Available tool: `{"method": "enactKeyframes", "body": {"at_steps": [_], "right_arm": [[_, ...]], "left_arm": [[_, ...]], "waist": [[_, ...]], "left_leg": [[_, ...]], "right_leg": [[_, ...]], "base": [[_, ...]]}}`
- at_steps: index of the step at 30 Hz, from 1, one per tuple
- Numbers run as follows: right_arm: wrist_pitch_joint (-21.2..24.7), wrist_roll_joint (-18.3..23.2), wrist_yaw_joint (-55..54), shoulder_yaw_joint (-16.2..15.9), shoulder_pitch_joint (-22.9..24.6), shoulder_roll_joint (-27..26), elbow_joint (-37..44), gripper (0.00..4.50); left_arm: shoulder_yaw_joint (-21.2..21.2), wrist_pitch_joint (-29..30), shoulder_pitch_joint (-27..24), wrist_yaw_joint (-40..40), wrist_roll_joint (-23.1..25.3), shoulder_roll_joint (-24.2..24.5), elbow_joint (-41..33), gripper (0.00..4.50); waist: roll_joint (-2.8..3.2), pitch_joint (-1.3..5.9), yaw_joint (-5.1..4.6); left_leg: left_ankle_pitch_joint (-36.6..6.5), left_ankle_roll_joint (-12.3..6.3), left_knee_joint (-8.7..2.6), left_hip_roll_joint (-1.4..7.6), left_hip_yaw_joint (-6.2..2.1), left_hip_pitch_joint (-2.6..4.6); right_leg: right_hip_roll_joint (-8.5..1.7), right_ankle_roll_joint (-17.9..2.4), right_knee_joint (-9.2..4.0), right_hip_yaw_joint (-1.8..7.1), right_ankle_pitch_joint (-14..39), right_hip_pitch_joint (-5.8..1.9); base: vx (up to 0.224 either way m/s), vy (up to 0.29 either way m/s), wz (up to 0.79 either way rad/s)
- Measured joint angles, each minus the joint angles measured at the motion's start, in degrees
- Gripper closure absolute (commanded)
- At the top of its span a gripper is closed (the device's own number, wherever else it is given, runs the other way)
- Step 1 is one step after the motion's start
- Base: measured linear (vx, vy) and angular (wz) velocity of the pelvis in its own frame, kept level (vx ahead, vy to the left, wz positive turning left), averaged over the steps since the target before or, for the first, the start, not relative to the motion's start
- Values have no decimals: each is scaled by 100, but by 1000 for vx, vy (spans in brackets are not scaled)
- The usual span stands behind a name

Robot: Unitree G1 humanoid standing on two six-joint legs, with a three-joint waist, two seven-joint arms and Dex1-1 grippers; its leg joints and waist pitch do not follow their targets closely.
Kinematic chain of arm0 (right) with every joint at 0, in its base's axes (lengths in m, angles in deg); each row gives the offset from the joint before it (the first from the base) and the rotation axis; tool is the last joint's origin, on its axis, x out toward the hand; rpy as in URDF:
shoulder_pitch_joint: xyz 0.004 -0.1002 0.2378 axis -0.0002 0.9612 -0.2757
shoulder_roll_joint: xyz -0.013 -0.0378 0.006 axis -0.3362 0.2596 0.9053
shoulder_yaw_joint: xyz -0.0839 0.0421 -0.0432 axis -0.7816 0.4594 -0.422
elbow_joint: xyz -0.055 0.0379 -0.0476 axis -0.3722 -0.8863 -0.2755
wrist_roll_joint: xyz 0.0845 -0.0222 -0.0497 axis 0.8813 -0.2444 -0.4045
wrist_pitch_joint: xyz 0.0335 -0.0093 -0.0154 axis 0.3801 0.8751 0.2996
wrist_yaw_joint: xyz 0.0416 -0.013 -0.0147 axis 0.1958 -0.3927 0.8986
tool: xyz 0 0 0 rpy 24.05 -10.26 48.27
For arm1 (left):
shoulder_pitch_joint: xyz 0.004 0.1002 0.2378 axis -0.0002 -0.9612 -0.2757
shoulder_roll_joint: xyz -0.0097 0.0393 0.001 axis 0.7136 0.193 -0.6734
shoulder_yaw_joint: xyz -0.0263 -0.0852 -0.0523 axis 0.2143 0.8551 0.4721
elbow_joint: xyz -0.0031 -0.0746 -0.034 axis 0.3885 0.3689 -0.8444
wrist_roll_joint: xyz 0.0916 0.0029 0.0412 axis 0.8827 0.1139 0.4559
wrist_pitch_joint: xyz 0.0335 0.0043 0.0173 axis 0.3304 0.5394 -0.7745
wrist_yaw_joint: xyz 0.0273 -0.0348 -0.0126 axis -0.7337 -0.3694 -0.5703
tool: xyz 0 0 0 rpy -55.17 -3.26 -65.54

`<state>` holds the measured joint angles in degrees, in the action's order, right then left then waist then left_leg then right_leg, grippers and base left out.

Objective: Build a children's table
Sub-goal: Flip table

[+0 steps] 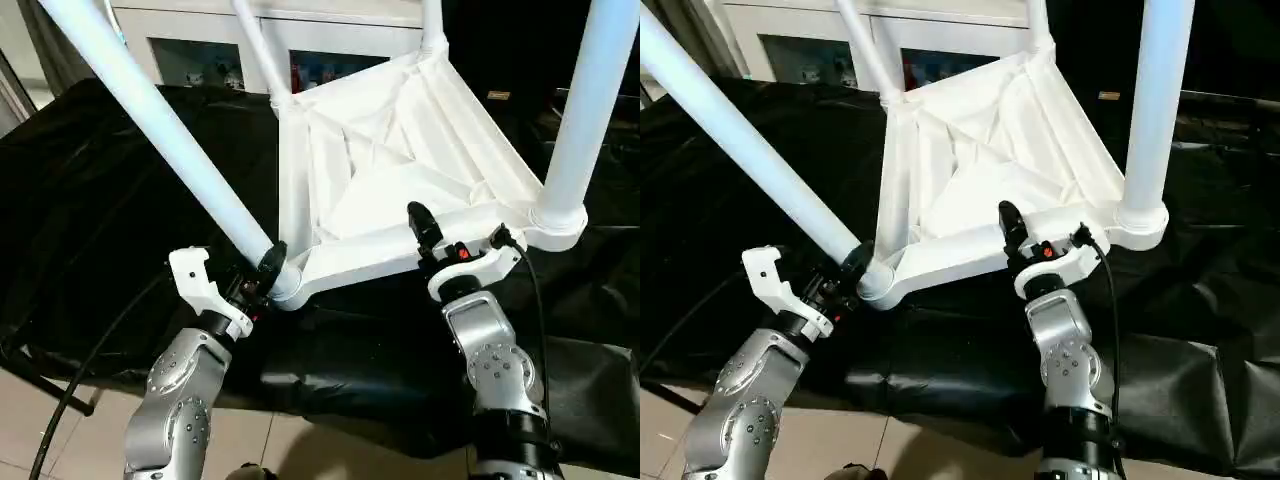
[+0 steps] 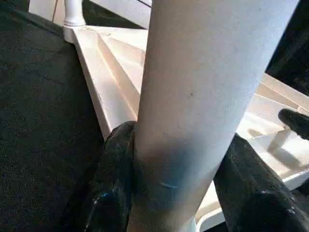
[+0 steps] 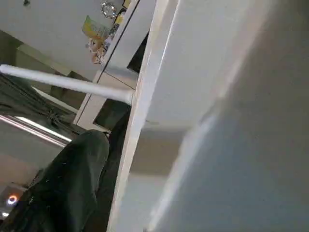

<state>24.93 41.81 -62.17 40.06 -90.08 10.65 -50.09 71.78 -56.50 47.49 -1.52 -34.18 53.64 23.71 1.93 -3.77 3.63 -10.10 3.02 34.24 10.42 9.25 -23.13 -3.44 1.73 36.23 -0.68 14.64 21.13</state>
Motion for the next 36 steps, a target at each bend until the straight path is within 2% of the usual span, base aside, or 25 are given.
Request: {"method": "enactKeyframes", "body": {"at_steps": [11, 19, 28, 29, 30, 36], "right_arm": [[112, -138, -39, -96, 38, 85, -38, 147], [128, -128, -53, -70, -31, 158, -53, 211], [64, -82, 57, -12, -184, 171, -257, 232], [44, -84, 58, -13, -194, 179, -270, 233], [24, -95, 62, -17, -194, 179, -272, 234], [-65, -167, 78, -65, -191, 187, -273, 236]], "left_arm": [[16, -93, 1, 24, 1, 5, 150, 244], [65, -233, 119, 75, -5, -31, 389, 244], [108, -298, 167, 70, -67, -32, 513, 244], [113, -298, 192, 47, -66, -41, 538, 188], [129, -291, 216, 35, -103, -70, 568, 174], [127, -261, 315, 38, -206, -56, 640, 133]], "waist": [[75, 43, -22], [61, 49, -20], [56, 53, -28], [56, 53, -24], [57, 53, -19], [64, 54, -6]], "left_leg": [[6, -6, 10, 3, 8, 2], [29, -30, 12, 18, 40, 5], [54, -48, 25, 25, 49, 5], [55, -43, 24, 26, 49, 4], [57, -35, 24, 27, 50, 4], [72, -14, 23, 32, 51, 2]], "right_leg": [[-1, -5, 4, 3, -9, -3], [-6, -7, 14, 1, -15, -2], [-7, -7, 47, 2, -16, 9], [-7, -8, 52, 1, -16, 12], [-7, -9, 57, 0, -17, 13], [-7, -16, 77, -3, -21, 23]], "base": [[0, 0, 0], [0, 0, 0], [0, 0, 0], [0, 0, 0], [0, 0, 0], [0, 0, 0]]}}
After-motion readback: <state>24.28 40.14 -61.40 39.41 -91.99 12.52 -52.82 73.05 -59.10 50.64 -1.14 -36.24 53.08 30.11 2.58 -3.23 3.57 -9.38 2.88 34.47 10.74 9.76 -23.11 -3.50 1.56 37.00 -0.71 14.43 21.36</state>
